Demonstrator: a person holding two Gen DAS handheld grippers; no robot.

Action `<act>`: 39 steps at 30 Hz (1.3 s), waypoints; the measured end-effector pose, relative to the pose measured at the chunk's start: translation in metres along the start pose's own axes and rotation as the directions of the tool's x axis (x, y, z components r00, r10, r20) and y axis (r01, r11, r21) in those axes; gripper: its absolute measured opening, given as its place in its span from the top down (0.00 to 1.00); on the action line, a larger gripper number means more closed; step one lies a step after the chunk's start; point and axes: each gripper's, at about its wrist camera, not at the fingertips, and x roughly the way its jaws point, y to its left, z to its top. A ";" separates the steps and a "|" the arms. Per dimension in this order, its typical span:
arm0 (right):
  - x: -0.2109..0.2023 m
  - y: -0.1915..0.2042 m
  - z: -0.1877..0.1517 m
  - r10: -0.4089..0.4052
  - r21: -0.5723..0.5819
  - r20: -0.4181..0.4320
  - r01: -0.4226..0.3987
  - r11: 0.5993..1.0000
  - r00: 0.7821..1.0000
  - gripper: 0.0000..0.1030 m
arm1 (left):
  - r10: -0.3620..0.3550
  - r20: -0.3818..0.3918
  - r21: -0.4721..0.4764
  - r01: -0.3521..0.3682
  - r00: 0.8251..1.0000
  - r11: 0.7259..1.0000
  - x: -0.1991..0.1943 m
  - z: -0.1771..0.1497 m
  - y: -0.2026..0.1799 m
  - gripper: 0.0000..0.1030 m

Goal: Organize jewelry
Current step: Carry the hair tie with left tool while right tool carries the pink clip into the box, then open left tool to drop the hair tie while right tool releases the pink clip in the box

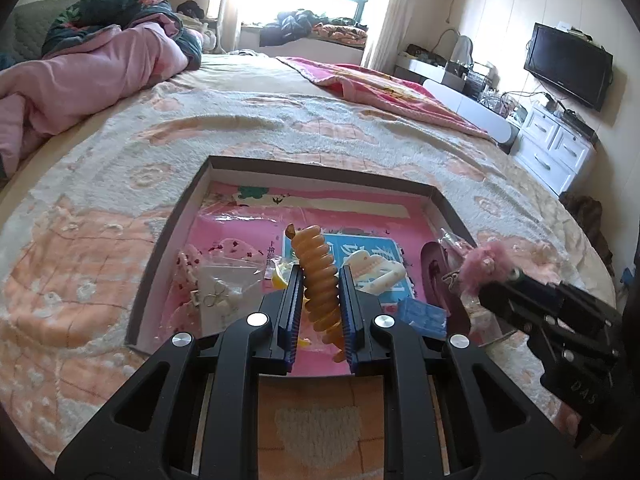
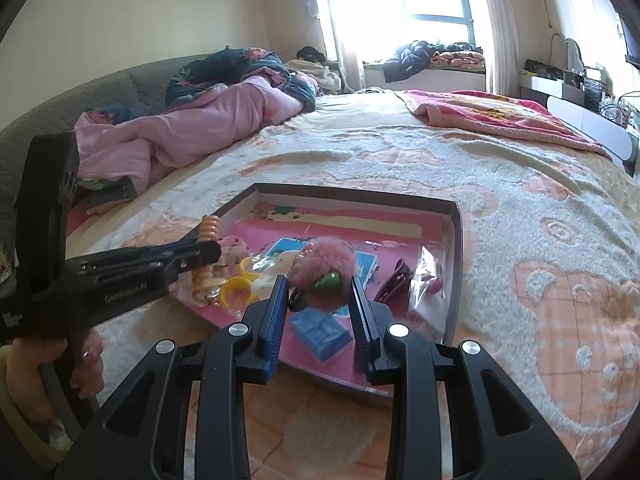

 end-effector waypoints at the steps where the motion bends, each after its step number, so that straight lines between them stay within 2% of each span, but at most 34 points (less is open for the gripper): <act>1: 0.004 -0.002 0.001 -0.004 0.001 -0.003 0.004 1.000 1.000 0.73 | -0.001 -0.004 -0.001 0.001 1.000 1.000 0.003 0.000 0.001 0.89; 4: 0.013 -0.006 0.004 -0.016 0.002 -0.016 0.016 1.000 1.000 0.77 | -0.005 -0.012 -0.004 0.005 1.000 1.000 0.009 -0.001 0.002 0.89; 10: 0.030 -0.016 -0.001 -0.037 0.011 -0.056 0.038 0.999 0.998 0.78 | -0.003 -0.032 -0.004 0.002 0.999 1.000 0.020 -0.004 0.004 0.89; 19: 0.034 -0.021 -0.003 -0.043 0.022 -0.049 0.044 0.999 0.998 0.78 | -0.008 -0.080 0.011 0.009 0.997 1.000 0.034 -0.014 0.002 0.88; 28: 0.041 -0.026 0.001 -0.032 0.045 -0.045 0.034 0.998 0.998 0.78 | -0.010 -0.076 0.009 0.011 0.997 1.000 0.034 -0.014 0.004 0.86; 31: 0.038 -0.026 0.000 -0.035 0.046 -0.038 0.036 0.998 0.999 0.68 | -0.008 -0.078 0.006 0.008 0.997 1.000 0.033 -0.015 0.005 0.84; 33: 0.037 -0.026 0.000 -0.038 0.049 -0.032 0.040 0.998 0.999 0.65 | -0.011 -0.081 0.002 0.012 0.997 1.000 0.032 -0.015 0.005 0.79; 37: 0.033 -0.026 -0.001 -0.042 0.048 -0.025 0.044 0.998 0.999 0.57 | -0.005 -0.082 0.004 0.005 0.997 1.000 0.030 -0.015 0.005 0.78; 39: 0.031 -0.026 -0.002 -0.043 0.048 -0.022 0.044 0.998 0.999 0.56 | -0.006 -0.083 -0.004 0.006 0.997 1.000 0.028 -0.015 0.006 0.73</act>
